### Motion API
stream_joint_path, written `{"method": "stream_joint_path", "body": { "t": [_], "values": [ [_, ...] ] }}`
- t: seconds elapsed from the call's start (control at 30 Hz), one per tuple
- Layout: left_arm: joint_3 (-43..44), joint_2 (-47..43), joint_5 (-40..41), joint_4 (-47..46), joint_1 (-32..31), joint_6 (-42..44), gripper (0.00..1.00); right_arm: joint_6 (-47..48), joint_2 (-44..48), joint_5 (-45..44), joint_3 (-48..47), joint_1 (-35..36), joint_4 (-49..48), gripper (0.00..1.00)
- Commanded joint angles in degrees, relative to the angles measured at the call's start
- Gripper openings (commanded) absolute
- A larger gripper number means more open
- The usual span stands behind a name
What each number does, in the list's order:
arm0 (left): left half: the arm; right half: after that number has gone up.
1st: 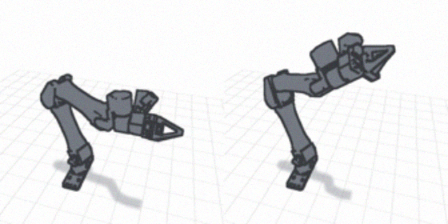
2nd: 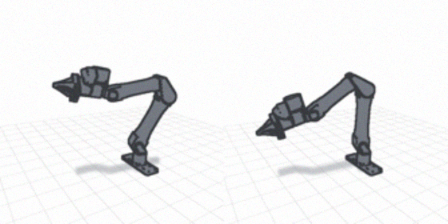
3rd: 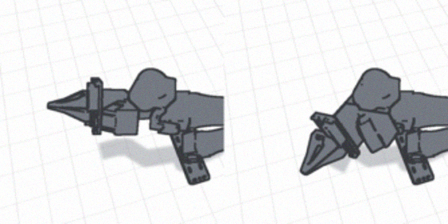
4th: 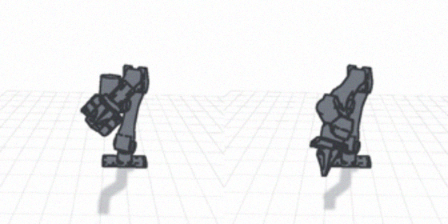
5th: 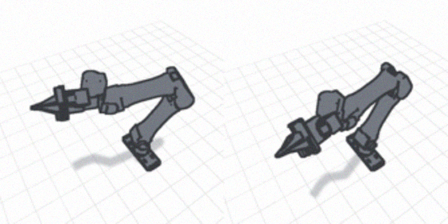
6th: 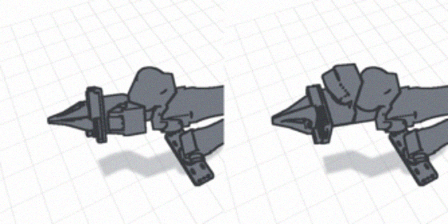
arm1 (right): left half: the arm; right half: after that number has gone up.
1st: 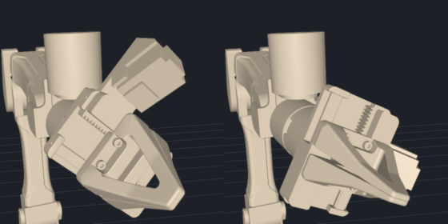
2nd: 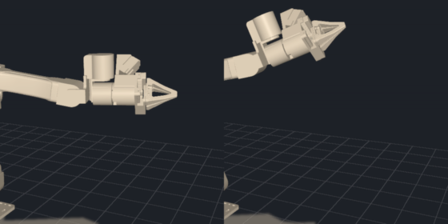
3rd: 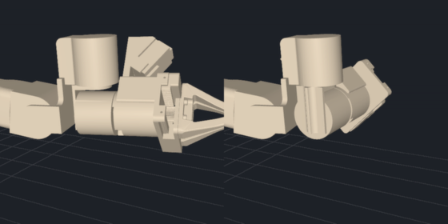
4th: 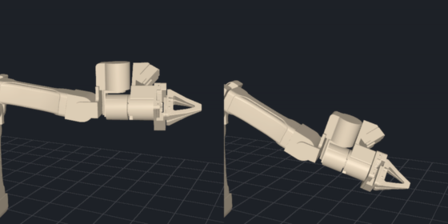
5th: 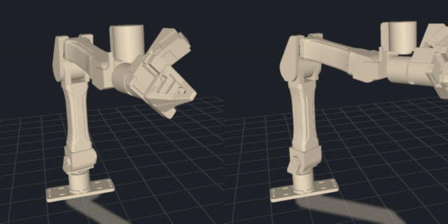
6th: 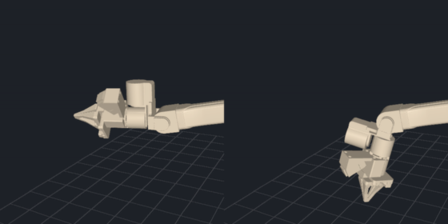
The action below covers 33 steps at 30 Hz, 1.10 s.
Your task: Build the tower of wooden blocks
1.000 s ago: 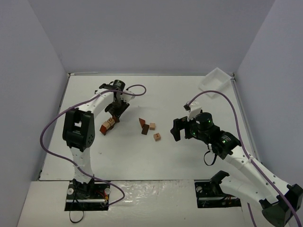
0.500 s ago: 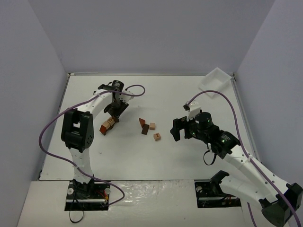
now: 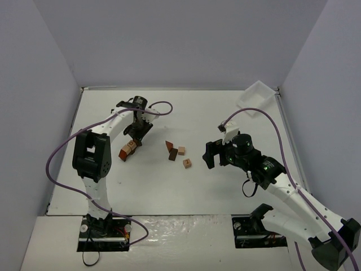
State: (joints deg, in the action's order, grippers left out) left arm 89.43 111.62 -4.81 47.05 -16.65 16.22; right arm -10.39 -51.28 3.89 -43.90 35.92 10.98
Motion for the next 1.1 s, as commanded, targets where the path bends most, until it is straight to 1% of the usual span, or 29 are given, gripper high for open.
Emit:
{"method": "stream_joint_path", "body": {
  "t": [0.0,0.23,0.3,0.53,0.67,0.77,0.87,0.93,1.07],
  "values": [
    [0.04,-4.31,0.57,-0.04,0.92,0.03,0.3,0.21,-0.48,0.69,-2.23,-0.41,-2.02,1.0],
    [-0.22,-4.57,0.51,-0.11,1.01,-0.13,0.4,0.2,-0.3,0.93,-2.24,-0.4,-2.02,1.0],
    [-0.31,-4.75,0.33,-0.11,1.01,-0.18,0.46,0.2,-0.27,0.94,-2.16,-0.41,-2.02,1.0],
    [0.69,-6.02,0.93,-0.19,1.1,-0.9,0.49,0.29,-0.15,1.21,-2.23,-0.41,-2.02,1.0],
    [3.37,-8.36,0.69,-0.03,1.03,-4.21,0.51,0.37,-0.55,1.12,-2.63,-0.41,-2.02,1.0],
    [6.11,-12.11,0.41,-0.15,0.71,-9.2,0.55,0.37,-0.72,0.87,-2.88,-0.41,-2.02,1.0],
    [6.66,-14.79,0.21,-1.49,-0.63,-17.88,0.59,0.31,-0.55,0.36,-3.0,-0.41,-2.02,1.0],
    [4.94,-16.83,0.59,-2.85,-2.34,-24.2,0.6,0.04,-0.4,-0.11,-3.02,-0.43,-2.04,1.0],
    [-2.27,-21.06,2.61,-8.49,-8.62,-38.56,0.61,-1.55,0.25,-1.96,-2.73,-0.56,-1.97,1.0]
  ]
}}
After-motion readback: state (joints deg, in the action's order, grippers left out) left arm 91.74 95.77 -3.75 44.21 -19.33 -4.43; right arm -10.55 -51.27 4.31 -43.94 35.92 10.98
